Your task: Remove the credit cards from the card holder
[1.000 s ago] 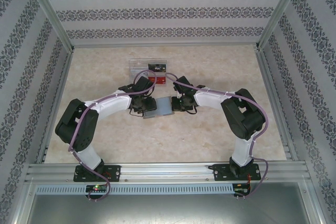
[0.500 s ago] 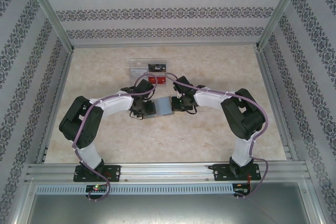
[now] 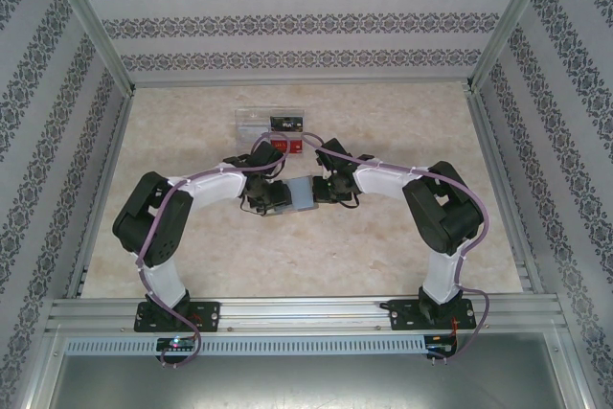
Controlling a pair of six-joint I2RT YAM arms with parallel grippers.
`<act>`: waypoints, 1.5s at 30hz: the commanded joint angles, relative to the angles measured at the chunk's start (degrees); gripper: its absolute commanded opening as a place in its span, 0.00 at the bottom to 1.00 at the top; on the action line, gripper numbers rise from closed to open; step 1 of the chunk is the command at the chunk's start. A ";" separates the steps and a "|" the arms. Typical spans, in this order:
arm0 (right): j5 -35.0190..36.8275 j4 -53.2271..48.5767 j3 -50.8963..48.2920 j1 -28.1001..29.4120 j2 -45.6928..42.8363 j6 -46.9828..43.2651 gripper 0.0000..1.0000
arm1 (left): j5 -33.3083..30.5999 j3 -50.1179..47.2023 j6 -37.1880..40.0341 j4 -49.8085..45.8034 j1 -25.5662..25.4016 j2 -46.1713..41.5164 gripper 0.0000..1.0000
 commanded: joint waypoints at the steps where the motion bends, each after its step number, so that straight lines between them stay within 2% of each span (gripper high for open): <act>1: -2.54 1.99 0.97 0.79 2.39 0.25 0.00 | 3.58 2.28 1.17 3.94 0.01 2.33 0.43; 18: -2.84 1.97 1.13 0.36 2.69 0.10 0.00 | 2.78 5.81 2.44 3.79 -0.32 1.18 0.46; 27: -2.51 1.97 1.22 -0.09 1.87 0.43 0.00 | 8.18 9.19 4.07 5.63 -2.46 4.10 0.44; 32: -1.72 1.96 1.25 -0.46 0.49 0.68 0.00 | 6.87 8.50 4.62 4.64 -2.57 2.76 0.43; 37: -2.08 2.29 2.22 -0.60 -1.17 0.68 0.00 | 1.11 4.08 3.78 3.29 -1.04 -2.60 0.38; 41: -3.53 3.22 4.28 -0.17 -2.07 0.95 0.08 | -0.88 -1.49 3.50 2.81 1.64 -6.70 0.33; 45: -6.41 4.84 7.65 1.12 -0.88 2.01 0.14 | -1.77 -6.15 3.55 2.70 4.27 -8.38 0.20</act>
